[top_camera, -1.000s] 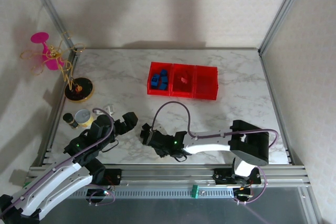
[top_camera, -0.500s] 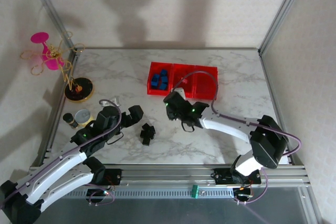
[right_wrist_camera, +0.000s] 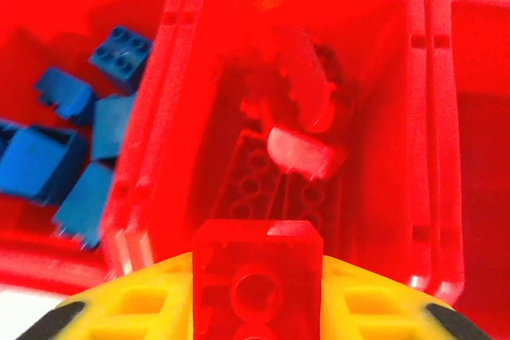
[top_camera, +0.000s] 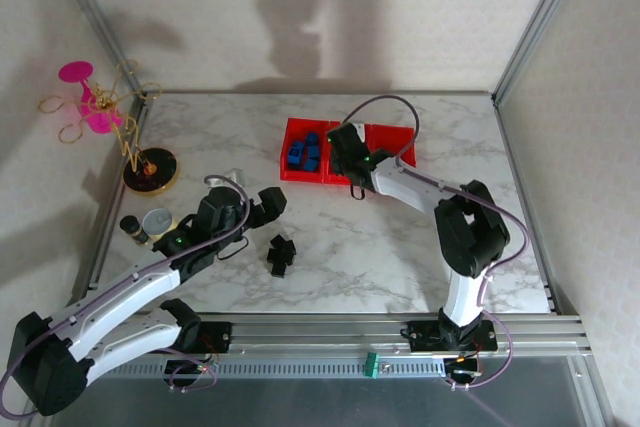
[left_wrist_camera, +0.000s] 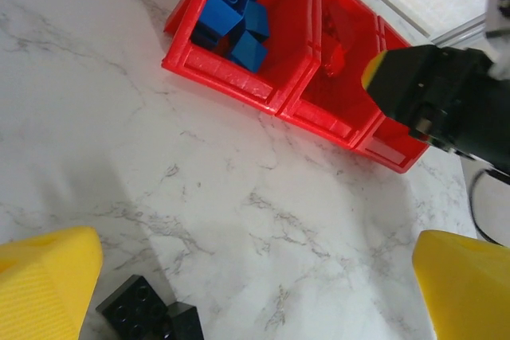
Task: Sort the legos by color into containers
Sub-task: Place the lego in the container.
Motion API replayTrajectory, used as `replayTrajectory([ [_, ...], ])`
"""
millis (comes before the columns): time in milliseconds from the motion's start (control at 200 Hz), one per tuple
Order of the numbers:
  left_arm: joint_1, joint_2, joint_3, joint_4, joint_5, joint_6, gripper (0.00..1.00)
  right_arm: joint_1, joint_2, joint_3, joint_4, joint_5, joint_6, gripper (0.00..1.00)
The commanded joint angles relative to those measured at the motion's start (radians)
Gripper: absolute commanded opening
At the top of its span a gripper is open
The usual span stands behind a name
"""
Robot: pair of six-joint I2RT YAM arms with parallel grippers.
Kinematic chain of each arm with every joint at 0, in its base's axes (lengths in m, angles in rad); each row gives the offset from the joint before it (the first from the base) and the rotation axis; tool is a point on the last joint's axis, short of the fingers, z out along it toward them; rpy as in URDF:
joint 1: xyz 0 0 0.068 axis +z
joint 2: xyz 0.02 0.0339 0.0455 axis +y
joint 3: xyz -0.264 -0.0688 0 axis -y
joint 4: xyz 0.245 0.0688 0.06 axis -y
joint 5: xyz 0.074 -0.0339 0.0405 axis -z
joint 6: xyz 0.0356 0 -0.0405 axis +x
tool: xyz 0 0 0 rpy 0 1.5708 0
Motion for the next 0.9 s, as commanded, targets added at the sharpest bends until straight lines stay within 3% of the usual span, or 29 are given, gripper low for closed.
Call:
replayTrajectory([
  [0, 0.008, 0.023, 0.037, 0.055, 0.012, 0.021, 1.00, -0.028, 0.070, 0.081, 0.026, 0.003, -0.052, 0.31],
  [225, 0.008, 0.064, 0.053, 0.068, 0.017, 0.026, 0.99, -0.059, 0.159, 0.139, 0.051, -0.015, -0.072, 0.35],
  [566, 0.008, 0.060, 0.066, 0.065, 0.012, 0.021, 1.00, -0.057, 0.128, 0.168, 0.044, -0.014, -0.114, 0.49],
  [896, 0.008, -0.015, 0.051, 0.007, -0.011, 0.025, 1.00, 0.030, -0.063, 0.058, -0.022, -0.032, -0.068, 0.54],
])
